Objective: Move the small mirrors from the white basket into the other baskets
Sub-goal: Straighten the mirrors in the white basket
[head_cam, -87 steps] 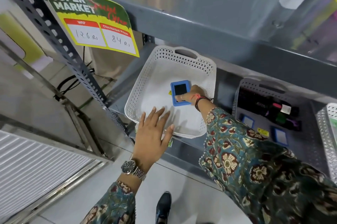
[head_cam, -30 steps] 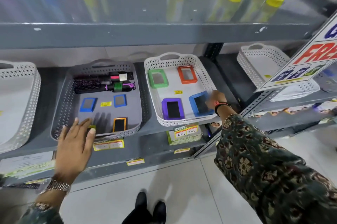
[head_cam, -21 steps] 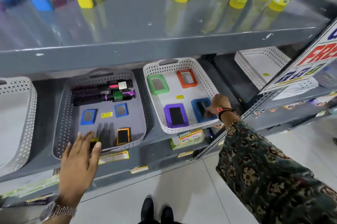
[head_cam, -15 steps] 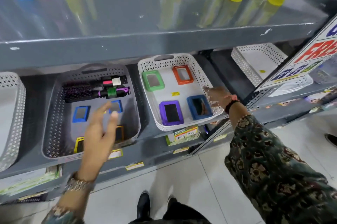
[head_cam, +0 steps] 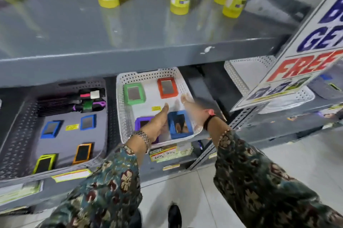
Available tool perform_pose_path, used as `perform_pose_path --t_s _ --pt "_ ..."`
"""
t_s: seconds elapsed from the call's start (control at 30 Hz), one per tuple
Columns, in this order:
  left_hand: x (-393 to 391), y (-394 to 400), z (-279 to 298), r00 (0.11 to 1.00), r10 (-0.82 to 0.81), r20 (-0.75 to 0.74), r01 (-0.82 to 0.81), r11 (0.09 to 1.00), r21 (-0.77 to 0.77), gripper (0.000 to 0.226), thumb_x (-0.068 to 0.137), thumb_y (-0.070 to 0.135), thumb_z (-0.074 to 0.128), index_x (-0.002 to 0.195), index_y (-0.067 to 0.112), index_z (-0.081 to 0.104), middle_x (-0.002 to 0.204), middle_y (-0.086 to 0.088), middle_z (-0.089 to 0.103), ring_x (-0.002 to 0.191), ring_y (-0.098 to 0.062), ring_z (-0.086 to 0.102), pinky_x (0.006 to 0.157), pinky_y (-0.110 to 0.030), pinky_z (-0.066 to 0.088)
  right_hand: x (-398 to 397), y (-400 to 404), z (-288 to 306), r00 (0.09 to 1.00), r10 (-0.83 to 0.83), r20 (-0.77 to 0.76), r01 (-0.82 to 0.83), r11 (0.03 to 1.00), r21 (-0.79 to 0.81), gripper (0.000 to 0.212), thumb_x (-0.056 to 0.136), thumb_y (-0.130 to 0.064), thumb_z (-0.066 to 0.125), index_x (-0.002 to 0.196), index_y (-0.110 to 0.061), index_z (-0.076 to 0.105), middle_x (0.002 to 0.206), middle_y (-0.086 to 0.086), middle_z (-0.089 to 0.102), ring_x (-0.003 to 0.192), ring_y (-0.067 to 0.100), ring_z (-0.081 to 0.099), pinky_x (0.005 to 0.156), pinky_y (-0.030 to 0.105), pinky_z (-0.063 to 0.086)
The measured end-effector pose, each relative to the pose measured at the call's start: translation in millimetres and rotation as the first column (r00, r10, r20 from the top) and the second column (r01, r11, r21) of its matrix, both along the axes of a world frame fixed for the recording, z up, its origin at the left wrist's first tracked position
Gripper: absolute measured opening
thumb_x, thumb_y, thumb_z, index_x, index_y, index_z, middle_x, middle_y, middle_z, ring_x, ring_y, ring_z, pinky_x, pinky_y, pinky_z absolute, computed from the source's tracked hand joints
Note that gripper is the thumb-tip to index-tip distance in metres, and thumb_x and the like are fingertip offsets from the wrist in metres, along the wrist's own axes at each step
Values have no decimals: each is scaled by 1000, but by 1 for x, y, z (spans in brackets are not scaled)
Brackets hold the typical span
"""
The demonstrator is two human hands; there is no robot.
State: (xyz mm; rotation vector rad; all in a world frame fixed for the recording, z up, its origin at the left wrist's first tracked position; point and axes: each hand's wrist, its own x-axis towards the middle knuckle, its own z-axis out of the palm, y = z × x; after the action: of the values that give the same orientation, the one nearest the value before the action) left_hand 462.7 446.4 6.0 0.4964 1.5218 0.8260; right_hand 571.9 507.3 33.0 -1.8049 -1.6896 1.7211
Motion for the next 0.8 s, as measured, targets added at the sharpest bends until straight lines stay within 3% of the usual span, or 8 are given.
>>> perform_pose_path --t_s 0.07,0.13,0.23,0.3,0.4,0.57,0.67,0.8 --pt "7 -2 0 998 55 2 -55 998 -11 66 97 49 24 136 -2 41 141 -26 42 131 -39 41 101 -38 39 1 -1 1 1000 23 -18 -23 1000 -13 66 97 -53 16 149 -12 20 158 6 18 146 24 17 118 38 16" --pt "11 -3 -5 990 91 104 -90 996 -13 69 97 51 22 134 -3 44 139 -26 45 126 -40 47 93 -36 44 2 -3 0 999 6 -52 -9 998 -64 69 96 -56 16 150 -14 15 159 4 12 147 24 12 118 38 14" --pt "14 -2 -10 963 170 210 -177 984 14 73 92 60 18 123 3 53 132 -22 55 90 -25 64 78 -33 51 3 -3 -3 996 -21 -90 13 996 -93 68 96 -56 18 150 -14 17 159 4 13 147 23 13 118 36 14" --pt "17 -1 -12 957 202 206 -208 978 10 74 91 62 18 119 4 56 128 -20 58 85 -24 63 81 -36 50 5 -1 -3 995 -37 -91 25 992 -124 69 95 -58 19 148 -14 21 158 5 16 145 26 20 115 39 25" --pt "16 0 -13 966 189 175 -195 981 16 69 90 63 19 103 9 60 115 -17 61 96 -26 59 88 -38 47 6 -1 -1 994 -50 -93 32 983 -179 71 93 -61 19 148 -17 21 158 5 16 142 28 24 101 42 37" --pt "15 1 -14 956 243 164 -243 970 -23 64 90 63 21 88 11 60 101 -13 62 86 -24 61 88 -40 47 5 7 -9 995 -65 -77 54 989 -135 73 94 -60 20 148 -12 20 158 7 19 145 28 21 115 45 21" --pt "15 1 -16 948 253 192 -250 967 -42 69 88 66 22 98 8 59 104 -15 64 95 -28 62 87 -43 50 7 11 -12 997 -41 -58 35 995 -97 72 95 -58 19 148 -11 21 158 9 20 145 28 21 116 45 19" --pt "19 0 -21 952 219 214 -210 976 -64 76 88 66 20 112 3 54 107 -14 64 93 -25 62 77 -40 51 11 12 -12 996 -54 -69 44 991 -130 72 94 -60 20 149 -13 19 158 8 18 145 29 20 116 49 19"
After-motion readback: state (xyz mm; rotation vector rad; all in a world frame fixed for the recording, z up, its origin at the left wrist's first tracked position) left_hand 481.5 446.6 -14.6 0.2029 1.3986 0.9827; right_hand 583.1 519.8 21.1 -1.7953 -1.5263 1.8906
